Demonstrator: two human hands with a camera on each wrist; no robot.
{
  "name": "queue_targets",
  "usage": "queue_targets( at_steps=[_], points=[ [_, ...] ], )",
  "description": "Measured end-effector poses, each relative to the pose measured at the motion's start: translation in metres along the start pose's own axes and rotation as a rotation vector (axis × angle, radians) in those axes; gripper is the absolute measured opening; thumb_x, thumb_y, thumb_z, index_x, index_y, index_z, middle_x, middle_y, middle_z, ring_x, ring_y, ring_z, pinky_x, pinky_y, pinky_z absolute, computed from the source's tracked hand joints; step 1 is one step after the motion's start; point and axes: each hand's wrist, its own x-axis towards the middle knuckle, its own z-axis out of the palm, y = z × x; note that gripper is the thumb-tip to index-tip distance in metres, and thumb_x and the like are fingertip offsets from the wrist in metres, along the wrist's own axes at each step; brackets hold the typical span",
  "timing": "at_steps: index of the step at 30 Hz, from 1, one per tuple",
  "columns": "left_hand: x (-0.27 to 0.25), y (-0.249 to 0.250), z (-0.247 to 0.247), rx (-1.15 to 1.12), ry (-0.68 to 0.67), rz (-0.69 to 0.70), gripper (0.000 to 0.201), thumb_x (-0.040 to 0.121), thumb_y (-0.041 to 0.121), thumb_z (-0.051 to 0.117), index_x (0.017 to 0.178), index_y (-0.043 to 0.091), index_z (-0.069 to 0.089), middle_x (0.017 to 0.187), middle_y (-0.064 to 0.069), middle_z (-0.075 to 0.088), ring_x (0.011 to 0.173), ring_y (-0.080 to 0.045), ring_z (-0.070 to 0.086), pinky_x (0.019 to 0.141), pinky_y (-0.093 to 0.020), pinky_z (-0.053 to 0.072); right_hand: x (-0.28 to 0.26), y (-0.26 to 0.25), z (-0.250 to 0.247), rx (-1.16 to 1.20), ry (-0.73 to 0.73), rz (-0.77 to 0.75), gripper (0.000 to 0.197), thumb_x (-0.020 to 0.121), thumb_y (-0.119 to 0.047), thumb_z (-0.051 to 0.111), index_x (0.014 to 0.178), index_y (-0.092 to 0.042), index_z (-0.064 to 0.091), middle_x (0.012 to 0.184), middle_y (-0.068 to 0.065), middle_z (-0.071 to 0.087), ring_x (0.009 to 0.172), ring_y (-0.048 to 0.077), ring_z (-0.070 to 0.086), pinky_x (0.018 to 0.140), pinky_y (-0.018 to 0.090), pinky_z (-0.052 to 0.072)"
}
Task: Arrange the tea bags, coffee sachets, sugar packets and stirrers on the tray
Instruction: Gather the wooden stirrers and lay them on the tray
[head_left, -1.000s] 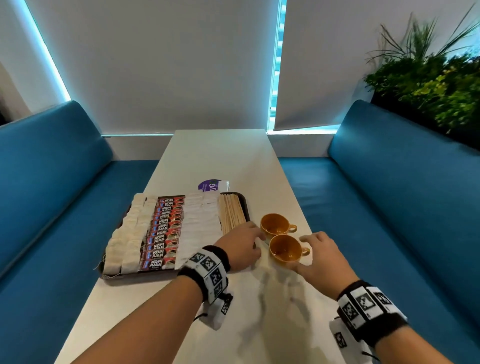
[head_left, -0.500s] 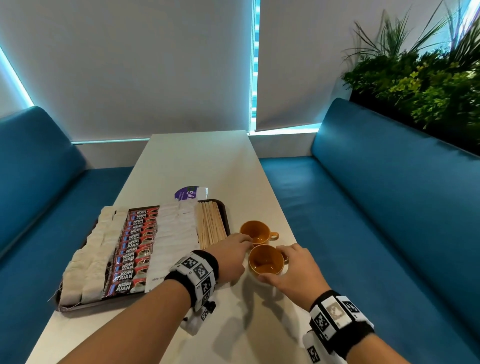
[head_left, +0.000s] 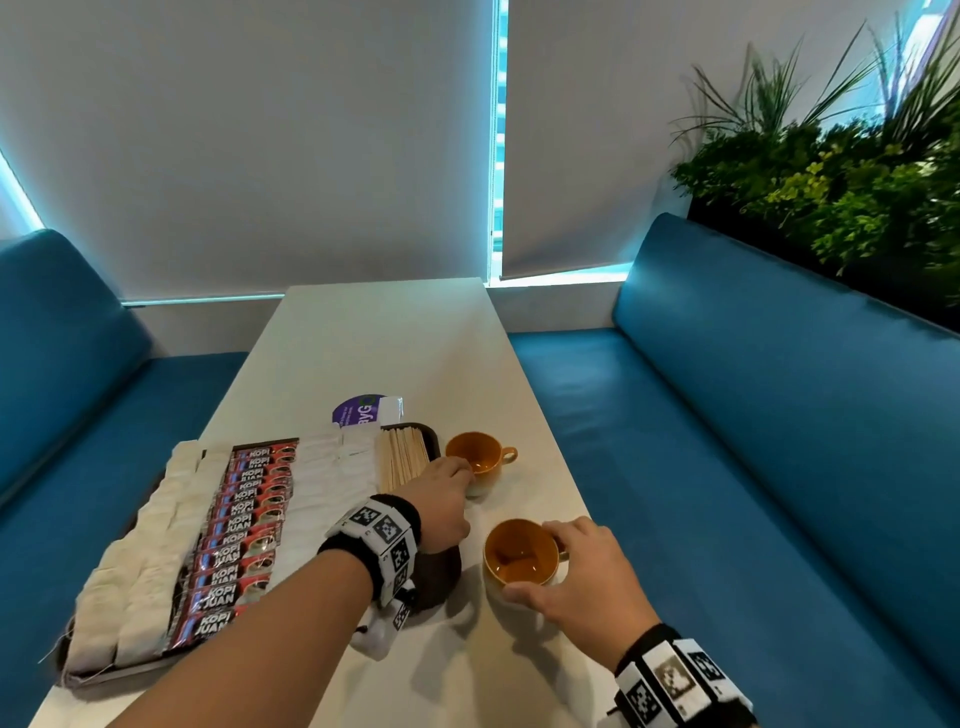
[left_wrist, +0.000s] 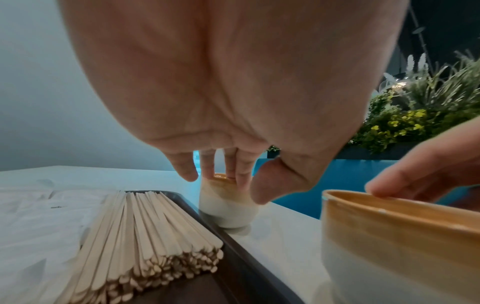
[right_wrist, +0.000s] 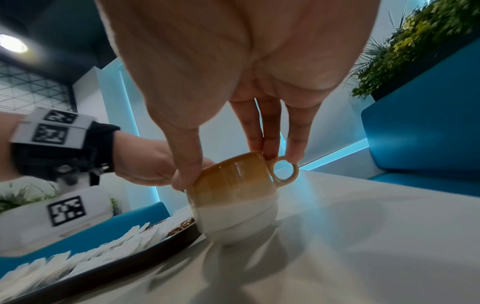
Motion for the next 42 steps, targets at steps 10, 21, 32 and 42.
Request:
queue_targets(
  at_steps=[10,21,32,42],
  points=[
    [0.036,-0.013,-0.02,-0.024,-0.037,-0.088,0.068,0.095,0.024,0.055,0.155,0.012,0.027,0.162,-0.01,0.021,0.15,-0.026,0.021,0.124,-0.04,0.022,0.001,-0.003,0.0,0.017,0.003,0.003,0.082,0.072,-0.066,0.08,0.141,-0.033,0.049,0.113,-0.021,0.044,0.118,0.003,0.041,0.103,0.021,0.039],
    [0.033,-0.019,-0.013,0.076,-0.039,0.014,0.068,0.092,0.022,0.055,0.155,0.019,0.031,0.166,-0.001,0.021,0.153,-0.023,0.016,0.125,-0.041,0.02,0.004,-0.002,0.003,-0.001,0.001,0.025,0.092,0.07,-0.072,0.078,0.147,-0.035,0.044,0.116,-0.023,0.041,0.117,0.001,0.038,0.101,0.019,0.036],
    [0.045,-0.019,-0.012,0.035,-0.05,-0.008,0.079,0.095,0.02,0.053,0.161,0.019,0.01,0.17,-0.001,0.006,0.157,-0.026,0.002,0.127,-0.043,0.012,0.004,-0.004,0.005,0.012,0.006,0.05,0.092,0.072,-0.07,0.078,0.149,-0.034,0.043,0.121,-0.023,0.042,0.123,0.003,0.039,0.106,0.024,0.04],
    [0.066,-0.029,-0.015,0.053,-0.065,-0.037,0.082,0.095,0.018,0.051,0.162,0.022,0.005,0.171,0.002,0.0,0.157,-0.025,-0.003,0.128,-0.046,0.009,0.003,0.001,0.008,0.021,0.015,0.026,0.09,0.07,-0.071,0.078,0.147,-0.036,0.044,0.118,-0.026,0.04,0.121,0.001,0.038,0.105,0.021,0.038]
  ],
)
